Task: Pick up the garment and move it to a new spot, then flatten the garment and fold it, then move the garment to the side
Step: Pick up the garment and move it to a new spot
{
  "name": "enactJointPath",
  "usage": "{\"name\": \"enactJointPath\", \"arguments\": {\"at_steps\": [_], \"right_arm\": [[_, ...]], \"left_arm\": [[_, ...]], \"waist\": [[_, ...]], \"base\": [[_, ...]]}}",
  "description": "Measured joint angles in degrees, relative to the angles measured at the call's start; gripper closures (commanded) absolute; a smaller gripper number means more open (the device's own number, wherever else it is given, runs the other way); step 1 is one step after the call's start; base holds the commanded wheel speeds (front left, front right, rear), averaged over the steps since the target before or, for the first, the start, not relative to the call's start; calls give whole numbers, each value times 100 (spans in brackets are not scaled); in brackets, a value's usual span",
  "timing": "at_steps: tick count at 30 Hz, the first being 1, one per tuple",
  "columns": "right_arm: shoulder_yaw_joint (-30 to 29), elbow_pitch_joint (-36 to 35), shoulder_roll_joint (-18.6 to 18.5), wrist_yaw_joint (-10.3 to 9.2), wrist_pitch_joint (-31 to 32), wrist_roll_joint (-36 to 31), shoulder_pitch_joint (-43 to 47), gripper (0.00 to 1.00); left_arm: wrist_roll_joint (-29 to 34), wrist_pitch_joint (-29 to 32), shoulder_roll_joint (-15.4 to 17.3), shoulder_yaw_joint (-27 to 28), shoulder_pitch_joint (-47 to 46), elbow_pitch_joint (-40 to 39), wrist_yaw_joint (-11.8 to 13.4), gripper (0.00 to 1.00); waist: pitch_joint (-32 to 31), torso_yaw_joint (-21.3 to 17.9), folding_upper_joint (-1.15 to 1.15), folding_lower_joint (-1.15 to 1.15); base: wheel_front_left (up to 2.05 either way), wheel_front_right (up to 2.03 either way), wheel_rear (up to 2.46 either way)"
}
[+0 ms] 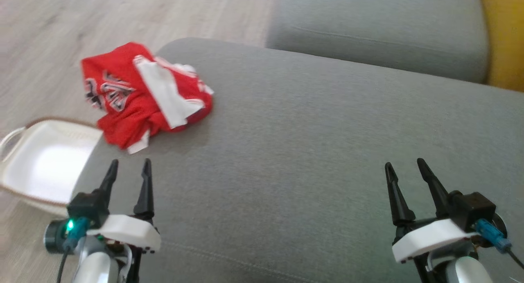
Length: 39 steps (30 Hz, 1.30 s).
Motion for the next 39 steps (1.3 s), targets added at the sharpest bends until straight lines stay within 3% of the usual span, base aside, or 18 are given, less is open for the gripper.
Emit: {"name": "enactJointPath", "arguments": {"at_steps": [10, 27, 33, 39], "right_arm": [[38, -46, 0, 0, 1, 40, -8, 0], [93, -353, 0, 0, 232, -36, -190, 0], [1, -784, -41, 0, 486, -316, -833, 0], [-58, -962, -202, 0, 614, -377, -1040, 0]], "left_arm": [[-44, 0, 33, 77, 11, -31, 18, 0], [-114, 0, 21, 66, -280, -69, -40, 0], [-244, -26, -21, 65, -1951, 363, -185, 0], [-449, 127, 56, 136, -3192, 1688, -283, 0]], "waist": [[12, 501, 0, 0], [500, 396, 0, 0], [1410, 196, 0, 2], [2195, 23, 0, 2]], "base": [[0, 0, 0], [0, 0, 0], [0, 0, 0], [0, 0, 0]]}}
